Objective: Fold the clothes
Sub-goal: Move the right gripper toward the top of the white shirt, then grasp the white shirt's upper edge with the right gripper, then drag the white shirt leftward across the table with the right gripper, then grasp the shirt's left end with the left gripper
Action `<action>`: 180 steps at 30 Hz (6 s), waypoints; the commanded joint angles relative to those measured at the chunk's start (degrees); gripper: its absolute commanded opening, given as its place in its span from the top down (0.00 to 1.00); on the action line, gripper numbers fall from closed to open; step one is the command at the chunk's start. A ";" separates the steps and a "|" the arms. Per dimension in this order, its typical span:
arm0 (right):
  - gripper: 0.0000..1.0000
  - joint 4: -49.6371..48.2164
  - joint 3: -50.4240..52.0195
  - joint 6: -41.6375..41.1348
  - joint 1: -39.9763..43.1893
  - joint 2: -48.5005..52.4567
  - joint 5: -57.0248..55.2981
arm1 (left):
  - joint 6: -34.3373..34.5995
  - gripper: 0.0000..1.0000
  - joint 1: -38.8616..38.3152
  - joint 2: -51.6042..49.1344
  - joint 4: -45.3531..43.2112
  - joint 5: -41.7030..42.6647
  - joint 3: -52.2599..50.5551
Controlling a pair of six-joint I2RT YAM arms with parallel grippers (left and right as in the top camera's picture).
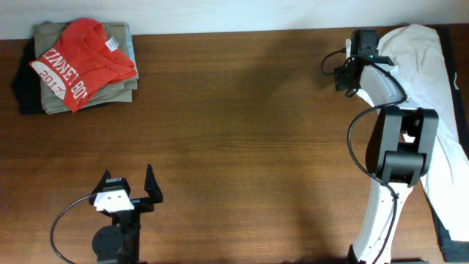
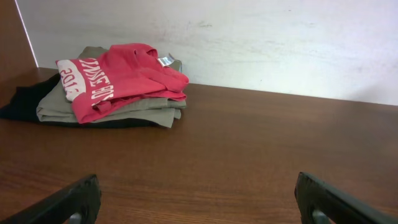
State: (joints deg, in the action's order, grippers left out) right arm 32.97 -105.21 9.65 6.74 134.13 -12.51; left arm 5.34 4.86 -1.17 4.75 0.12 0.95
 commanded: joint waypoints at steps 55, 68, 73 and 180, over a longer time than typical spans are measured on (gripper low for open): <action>0.92 8.20 -9.97 -5.64 -0.61 6.84 0.48 | -0.92 0.01 0.24 0.39 -0.02 0.04 -0.46; 0.96 16.57 -22.58 -5.62 -5.97 2.27 -0.13 | -0.92 0.01 0.24 0.39 0.00 0.04 -0.46; 0.96 17.66 -27.63 -5.62 -18.21 1.55 7.17 | -0.92 0.01 0.24 0.39 -0.02 0.04 -0.46; 0.96 22.93 40.81 -26.60 7.96 -38.62 25.03 | 14.58 0.01 0.17 -0.76 -2.84 18.97 -0.04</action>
State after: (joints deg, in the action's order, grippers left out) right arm 51.00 -57.76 -16.69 14.59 96.82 12.16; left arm 17.19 4.91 -1.76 3.40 13.54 0.86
